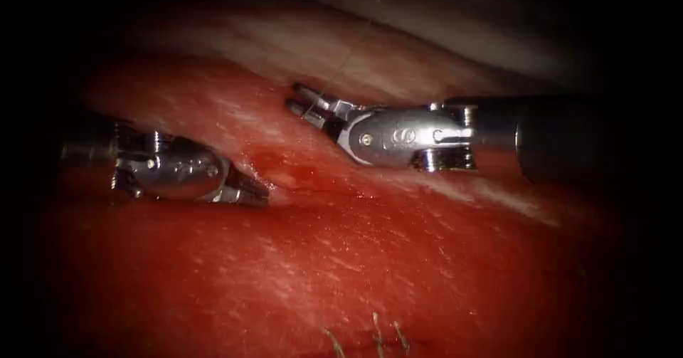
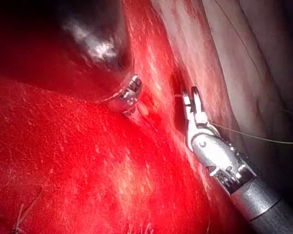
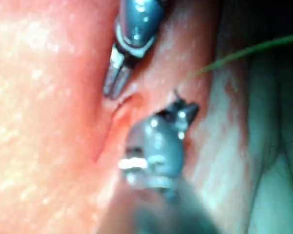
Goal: Wound Closure
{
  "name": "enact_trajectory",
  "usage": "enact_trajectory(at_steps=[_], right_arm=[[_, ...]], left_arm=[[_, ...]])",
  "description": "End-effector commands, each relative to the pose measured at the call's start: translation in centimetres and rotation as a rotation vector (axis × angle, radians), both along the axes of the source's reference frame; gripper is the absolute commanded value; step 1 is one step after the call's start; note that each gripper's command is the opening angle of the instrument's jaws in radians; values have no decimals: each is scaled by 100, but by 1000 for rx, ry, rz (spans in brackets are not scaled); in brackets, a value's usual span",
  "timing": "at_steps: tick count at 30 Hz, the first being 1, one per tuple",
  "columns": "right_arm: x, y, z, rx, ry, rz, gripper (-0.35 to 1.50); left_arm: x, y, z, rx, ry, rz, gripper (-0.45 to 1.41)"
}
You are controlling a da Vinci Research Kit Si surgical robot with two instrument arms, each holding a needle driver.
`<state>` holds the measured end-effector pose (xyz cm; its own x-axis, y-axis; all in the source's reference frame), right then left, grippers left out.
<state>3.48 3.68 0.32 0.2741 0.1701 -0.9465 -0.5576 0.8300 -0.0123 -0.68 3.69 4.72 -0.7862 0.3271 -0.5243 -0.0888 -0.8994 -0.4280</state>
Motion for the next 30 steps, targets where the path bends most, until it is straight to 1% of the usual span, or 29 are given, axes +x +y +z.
enact_trajectory(at_steps=[1, 4, 6, 9, 16, 20, 24, 26, 30], right_arm=[[11, 7, 0, -3, 7, 1, -35], [11, 8, 0, 1, -7, 17, -35], [10, 14, -8, 98, 26, 81, -35], [10, 21, -15, 144, 29, 107, -35], [9, 24, -14, 161, 16, 118, -35], [9, 29, -12, 187, 6, 156, -35], [8, 32, -10, 287, 54, 193, -35], [8, 33, -9, 376, 113, 229, -35], [8, 33, -9, 411, 132, 238, -35]], left_arm=[[-5, -5, 6, 2, -1, 1, -20], [-5, -5, 6, 2, -1, 1, -20], [-5, -5, 5, 2, -1, 1, -20], [-5, -5, 5, 2, -1, 1, -21], [-5, -5, 5, 2, -1, 1, -22], [-5, -6, 5, 2, -1, 1, -22], [-5, -6, 5, 2, -1, 1, -23], [-5, -6, 5, 2, -1, 1, -23], [-4, -6, 5, 2, -1, 1, -23]])
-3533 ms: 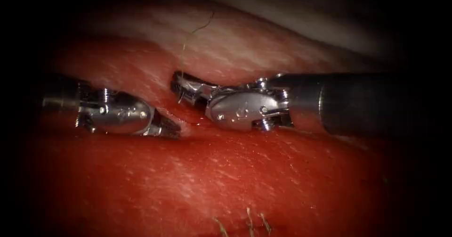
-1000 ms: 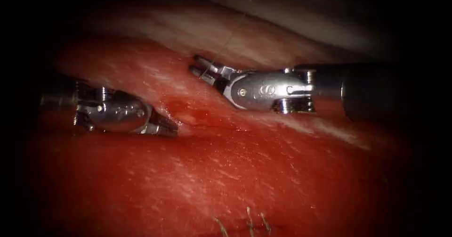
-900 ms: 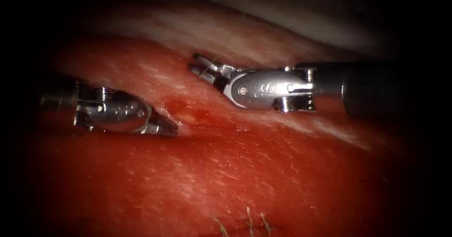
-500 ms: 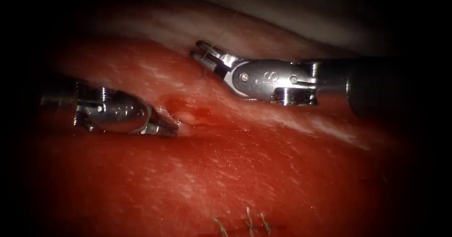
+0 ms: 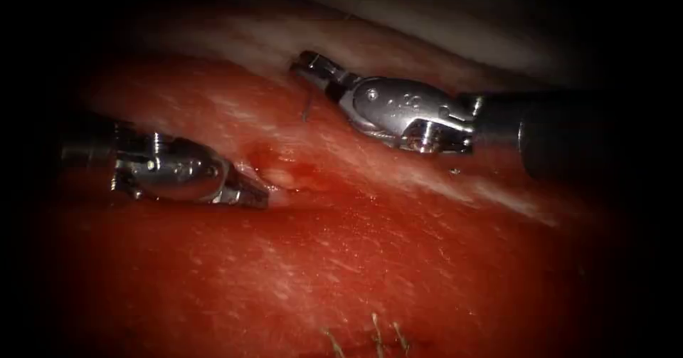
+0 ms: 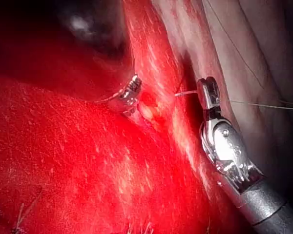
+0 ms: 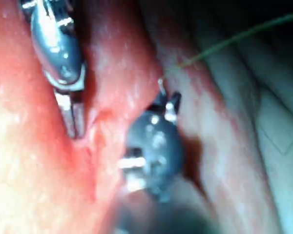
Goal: Wound Closure
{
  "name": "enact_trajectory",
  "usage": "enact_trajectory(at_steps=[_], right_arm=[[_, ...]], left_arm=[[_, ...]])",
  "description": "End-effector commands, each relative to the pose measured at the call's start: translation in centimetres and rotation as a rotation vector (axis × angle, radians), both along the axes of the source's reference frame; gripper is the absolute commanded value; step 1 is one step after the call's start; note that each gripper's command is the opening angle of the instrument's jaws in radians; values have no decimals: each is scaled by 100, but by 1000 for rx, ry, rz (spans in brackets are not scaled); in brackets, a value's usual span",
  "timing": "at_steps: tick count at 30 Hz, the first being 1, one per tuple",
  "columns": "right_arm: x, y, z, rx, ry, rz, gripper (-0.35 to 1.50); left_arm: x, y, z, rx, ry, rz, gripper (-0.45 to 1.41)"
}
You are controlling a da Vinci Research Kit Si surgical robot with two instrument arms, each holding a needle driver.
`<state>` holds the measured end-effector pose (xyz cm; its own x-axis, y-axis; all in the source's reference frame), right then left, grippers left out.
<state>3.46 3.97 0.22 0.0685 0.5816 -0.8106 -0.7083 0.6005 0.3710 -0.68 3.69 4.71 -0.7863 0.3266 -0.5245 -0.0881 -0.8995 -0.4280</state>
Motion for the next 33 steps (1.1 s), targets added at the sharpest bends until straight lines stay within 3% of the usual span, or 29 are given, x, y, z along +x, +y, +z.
enact_trajectory(at_steps=[1, 24, 33], right_arm=[[9, 5, 1, 1, 4, -3, -35], [7, 13, 6, 200, 101, 37, -35], [8, 10, 9, 398, 221, 10, -35]], left_arm=[[-5, -5, 6, 2, -1, 1, -23], [-5, -6, 7, 2, -2, 2, -24], [-5, -6, 7, 2, -2, 3, -24]])
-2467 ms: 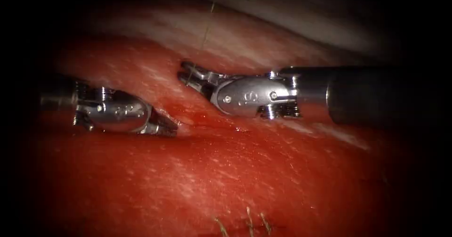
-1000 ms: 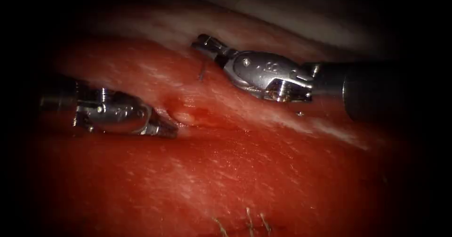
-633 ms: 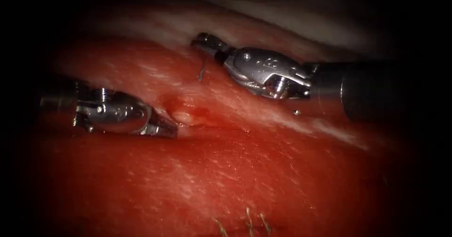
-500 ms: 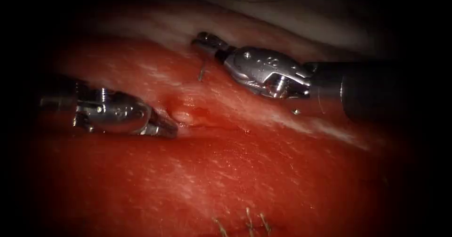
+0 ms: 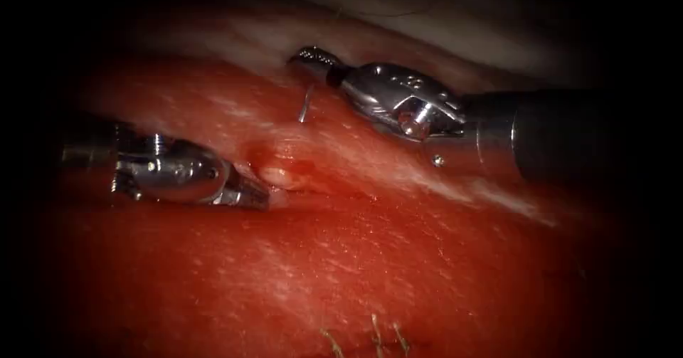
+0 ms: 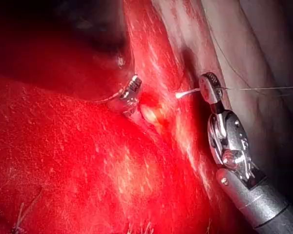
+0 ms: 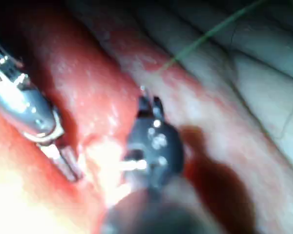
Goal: Wound Closure
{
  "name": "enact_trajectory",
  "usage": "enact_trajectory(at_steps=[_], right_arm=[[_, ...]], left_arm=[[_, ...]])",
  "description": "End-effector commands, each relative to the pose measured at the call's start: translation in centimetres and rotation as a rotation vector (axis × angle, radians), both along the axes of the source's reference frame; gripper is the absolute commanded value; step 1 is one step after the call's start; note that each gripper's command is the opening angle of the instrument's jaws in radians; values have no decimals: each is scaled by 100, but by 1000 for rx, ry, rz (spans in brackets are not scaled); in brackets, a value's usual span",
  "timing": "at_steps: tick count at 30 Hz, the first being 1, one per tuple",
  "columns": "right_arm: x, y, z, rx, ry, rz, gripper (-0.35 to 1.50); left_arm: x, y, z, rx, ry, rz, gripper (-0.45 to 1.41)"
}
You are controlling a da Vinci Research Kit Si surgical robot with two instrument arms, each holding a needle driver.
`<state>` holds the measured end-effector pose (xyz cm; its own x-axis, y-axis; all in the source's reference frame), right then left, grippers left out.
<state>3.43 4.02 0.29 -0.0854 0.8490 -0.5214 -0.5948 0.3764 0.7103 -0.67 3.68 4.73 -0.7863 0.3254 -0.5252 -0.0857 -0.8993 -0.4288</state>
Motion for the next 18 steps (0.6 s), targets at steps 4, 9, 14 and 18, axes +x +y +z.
enact_trajectory(at_steps=[4, 9, 14, 18], right_arm=[[14, -1, 7, 88, 30, -11, -35], [26, -10, 11, 144, 55, -38, -35], [30, -12, 9, 171, 76, -38, -35], [30, -13, 8, 201, 100, -38, -35]], left_arm=[[-5, -5, 5, 2, -1, 1, -24], [-4, -4, 5, 2, -2, 2, -24], [-3, -4, 5, 2, -3, 3, -24], [-2, -4, 5, 2, -3, 3, -25]])
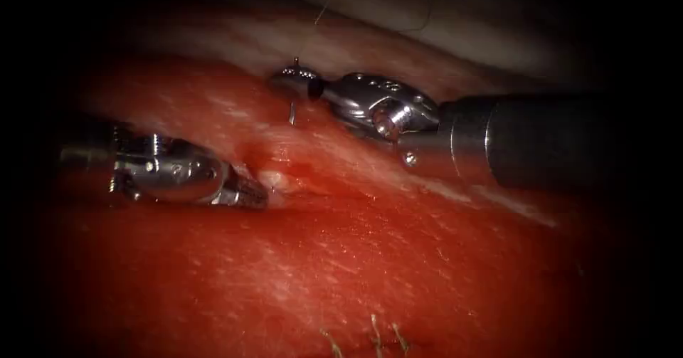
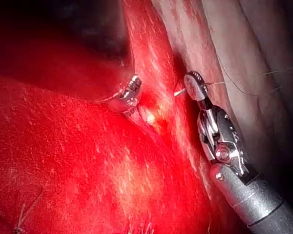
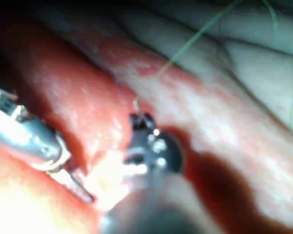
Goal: Wound Closure
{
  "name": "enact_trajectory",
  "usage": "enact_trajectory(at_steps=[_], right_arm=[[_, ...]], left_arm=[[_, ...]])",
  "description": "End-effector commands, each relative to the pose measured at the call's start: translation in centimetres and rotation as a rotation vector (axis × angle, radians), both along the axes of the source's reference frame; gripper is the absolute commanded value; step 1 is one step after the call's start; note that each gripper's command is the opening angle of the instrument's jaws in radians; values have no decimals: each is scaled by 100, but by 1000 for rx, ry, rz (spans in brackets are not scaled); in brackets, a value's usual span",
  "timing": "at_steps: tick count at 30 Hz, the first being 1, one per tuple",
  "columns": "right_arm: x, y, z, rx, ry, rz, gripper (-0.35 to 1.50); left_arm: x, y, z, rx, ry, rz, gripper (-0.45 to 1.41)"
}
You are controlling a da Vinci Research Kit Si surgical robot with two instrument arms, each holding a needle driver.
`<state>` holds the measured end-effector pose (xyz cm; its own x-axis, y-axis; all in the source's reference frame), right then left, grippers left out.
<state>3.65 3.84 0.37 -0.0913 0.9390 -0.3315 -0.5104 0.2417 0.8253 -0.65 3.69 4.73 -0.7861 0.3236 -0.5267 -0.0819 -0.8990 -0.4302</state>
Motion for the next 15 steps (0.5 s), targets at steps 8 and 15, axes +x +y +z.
enact_trajectory(at_steps=[8, 15], right_arm=[[16, -6, -2, 119, 70, 5, -35], [43, -41, 4, 212, 72, -45, -35]], left_arm=[[-5, -5, 6, 1, -1, 1, -25], [-3, -4, 4, 3, -3, 2, -25]])
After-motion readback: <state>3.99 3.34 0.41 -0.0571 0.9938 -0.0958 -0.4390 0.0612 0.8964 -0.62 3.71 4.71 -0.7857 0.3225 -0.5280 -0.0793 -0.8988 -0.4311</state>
